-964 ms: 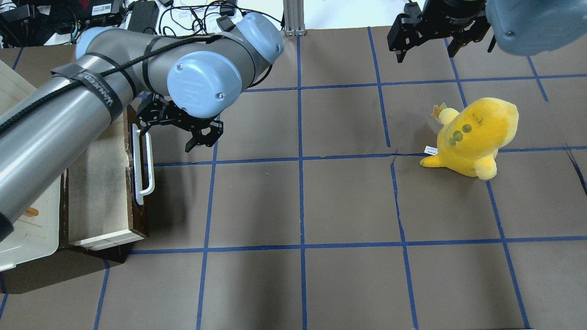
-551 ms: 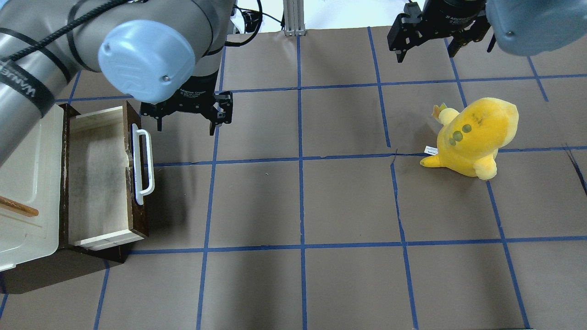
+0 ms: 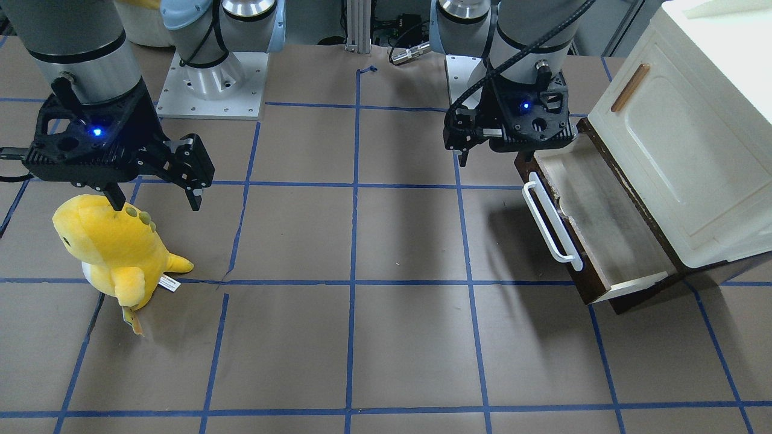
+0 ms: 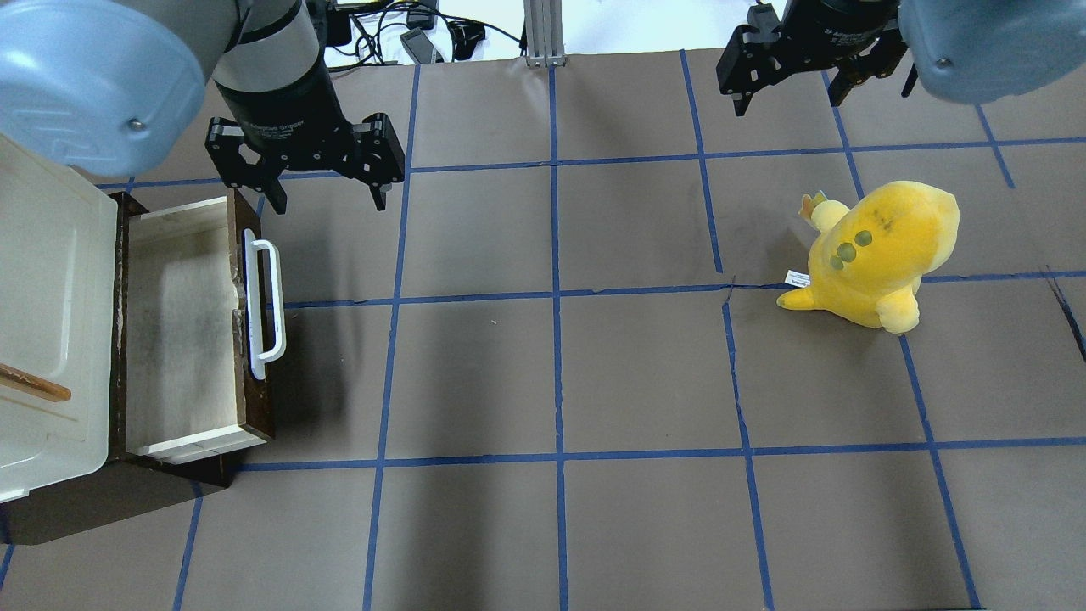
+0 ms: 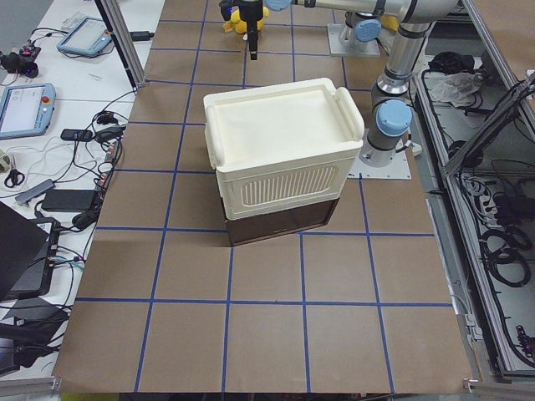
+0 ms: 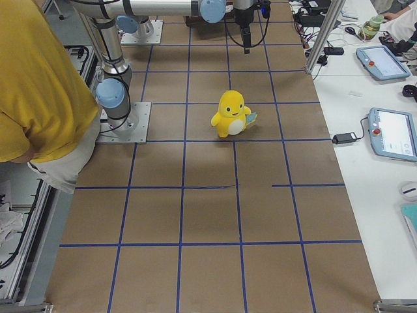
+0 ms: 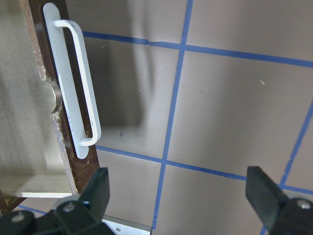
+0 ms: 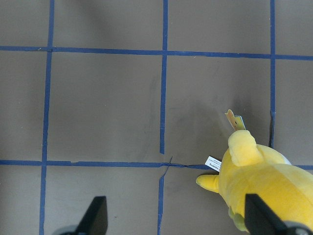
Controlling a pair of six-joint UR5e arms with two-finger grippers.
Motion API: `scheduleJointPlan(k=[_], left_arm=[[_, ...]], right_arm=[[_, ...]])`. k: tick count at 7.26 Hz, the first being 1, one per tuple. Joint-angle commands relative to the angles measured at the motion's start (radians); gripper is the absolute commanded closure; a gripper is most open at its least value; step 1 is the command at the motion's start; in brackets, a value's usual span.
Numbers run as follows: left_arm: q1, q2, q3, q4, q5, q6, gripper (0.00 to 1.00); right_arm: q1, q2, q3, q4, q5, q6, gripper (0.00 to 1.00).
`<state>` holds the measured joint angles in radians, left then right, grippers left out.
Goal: Pull drawer sideways
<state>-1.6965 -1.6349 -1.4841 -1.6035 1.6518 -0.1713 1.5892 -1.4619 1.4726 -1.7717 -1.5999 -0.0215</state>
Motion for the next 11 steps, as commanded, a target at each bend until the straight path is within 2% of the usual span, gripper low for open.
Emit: scheduleJointPlan(k=[1,3,11], left_arm=[[0.017,0.02,-0.013,0.025,-0.027,0.056,0.0],[0.052,0.038,-0.013,0.022,-0.068,0.079,0.0],[0.064,0.059,-0.019,0.011,-0.038,0.078,0.0]], right_arm=[[0.0,0.0,0.0,0.0,0.0,0.0,0.0],[0.0,0.0,0.0,0.0,0.0,0.0,0.0],[0.0,0.0,0.0,0.0,0.0,0.0,0.0]])
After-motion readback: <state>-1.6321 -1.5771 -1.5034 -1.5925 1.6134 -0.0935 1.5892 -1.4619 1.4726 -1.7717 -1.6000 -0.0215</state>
